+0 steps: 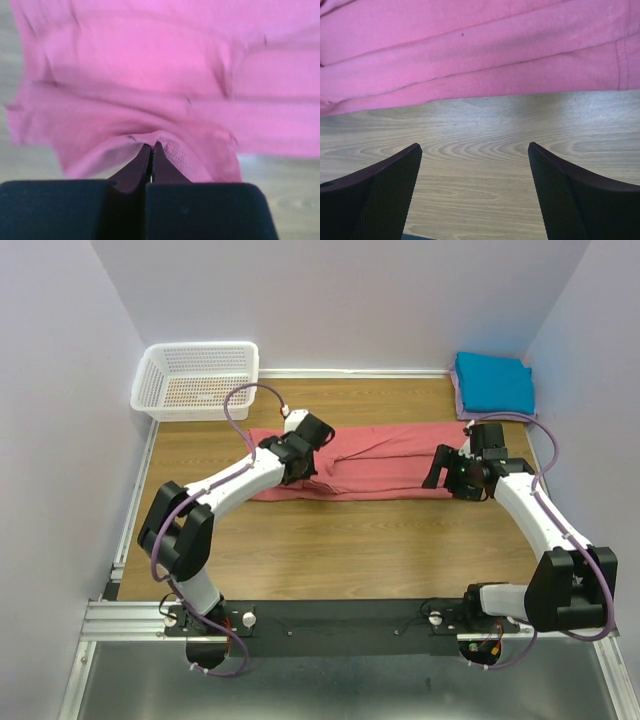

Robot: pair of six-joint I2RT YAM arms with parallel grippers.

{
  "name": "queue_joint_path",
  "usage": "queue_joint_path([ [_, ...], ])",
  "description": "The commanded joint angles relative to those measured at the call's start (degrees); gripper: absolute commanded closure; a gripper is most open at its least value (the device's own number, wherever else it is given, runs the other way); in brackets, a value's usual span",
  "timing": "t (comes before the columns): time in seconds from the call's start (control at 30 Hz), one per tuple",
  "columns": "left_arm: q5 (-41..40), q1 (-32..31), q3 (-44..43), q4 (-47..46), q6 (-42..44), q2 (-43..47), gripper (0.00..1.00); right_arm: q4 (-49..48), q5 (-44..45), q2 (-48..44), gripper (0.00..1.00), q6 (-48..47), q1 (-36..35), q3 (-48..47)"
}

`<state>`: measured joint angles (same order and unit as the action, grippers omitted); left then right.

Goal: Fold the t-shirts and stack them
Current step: Fold the tshirt

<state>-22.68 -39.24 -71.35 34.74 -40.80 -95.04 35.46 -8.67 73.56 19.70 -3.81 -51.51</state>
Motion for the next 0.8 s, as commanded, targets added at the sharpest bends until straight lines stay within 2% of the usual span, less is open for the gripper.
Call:
queue_joint_path([
  [0.0,-4.48,3.82,-6.23,-1.33,7.91,-4.97,1.00,1.71,-1.96,0.97,0.03,-1.42,-0.49,-1.93],
  [0.3,-6.68,9.89,-20.83,-4.15,15.48,-15.95,1.00,1.72,-3.81,1.85,0.03,-1.42,-0.58,-2.90],
  [0.7,-5.98,11.56,-27.87,-6.44,16.01,-23.87,1.00,1.01,-1.54,5.89,0.03,-1.95,-0.76,-5.01],
  [0.77,-5.28,11.82,-28.05,-6.35,15.92,-25.01,0.92,0.92,-0.39,6.42,0.03,-1.78,-0.76,-5.45],
])
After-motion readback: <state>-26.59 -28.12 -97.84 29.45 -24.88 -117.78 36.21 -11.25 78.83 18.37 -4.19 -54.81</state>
